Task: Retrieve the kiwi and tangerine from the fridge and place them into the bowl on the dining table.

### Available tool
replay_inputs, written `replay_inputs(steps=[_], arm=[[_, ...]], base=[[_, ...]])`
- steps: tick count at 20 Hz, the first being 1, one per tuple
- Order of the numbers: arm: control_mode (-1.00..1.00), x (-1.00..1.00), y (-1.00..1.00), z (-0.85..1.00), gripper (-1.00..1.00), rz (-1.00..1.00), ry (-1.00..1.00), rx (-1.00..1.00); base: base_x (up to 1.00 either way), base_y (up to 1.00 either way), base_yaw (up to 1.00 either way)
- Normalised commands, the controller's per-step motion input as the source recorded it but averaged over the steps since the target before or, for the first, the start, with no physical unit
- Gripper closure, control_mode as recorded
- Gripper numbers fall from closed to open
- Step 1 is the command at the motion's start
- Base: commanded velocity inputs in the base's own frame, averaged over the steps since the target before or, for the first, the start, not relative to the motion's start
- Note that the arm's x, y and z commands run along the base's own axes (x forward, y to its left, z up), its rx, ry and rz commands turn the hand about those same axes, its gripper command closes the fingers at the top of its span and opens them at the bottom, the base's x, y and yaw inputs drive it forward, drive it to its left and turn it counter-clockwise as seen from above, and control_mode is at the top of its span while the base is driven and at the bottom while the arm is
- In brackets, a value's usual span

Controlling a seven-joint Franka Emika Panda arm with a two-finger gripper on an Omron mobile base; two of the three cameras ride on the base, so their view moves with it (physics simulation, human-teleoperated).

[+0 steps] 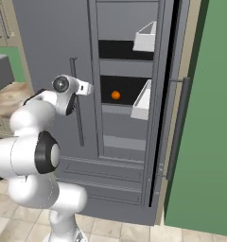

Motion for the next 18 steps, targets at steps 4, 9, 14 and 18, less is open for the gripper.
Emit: replay_inputs(steps=[4,9,14,18], arm=[[-1.0,0.29,0.04,0.03,1.0,-0.06,0.22,0.0],[-1.0,-0.56,0.32,0.29,1.0,0.0,0.24,0.0],[-1.0,-1.0,0.78,0.19,1.0,0.0,0.16,0.06],[-1.0,-1.0,1.0,0.0,1.0,0.0,0.01,0.06]], base=[[0.0,0.0,0.0],[0.0,0.0,0.0],[0.0,0.0,0.0],[0.0,0.0,0.0]])
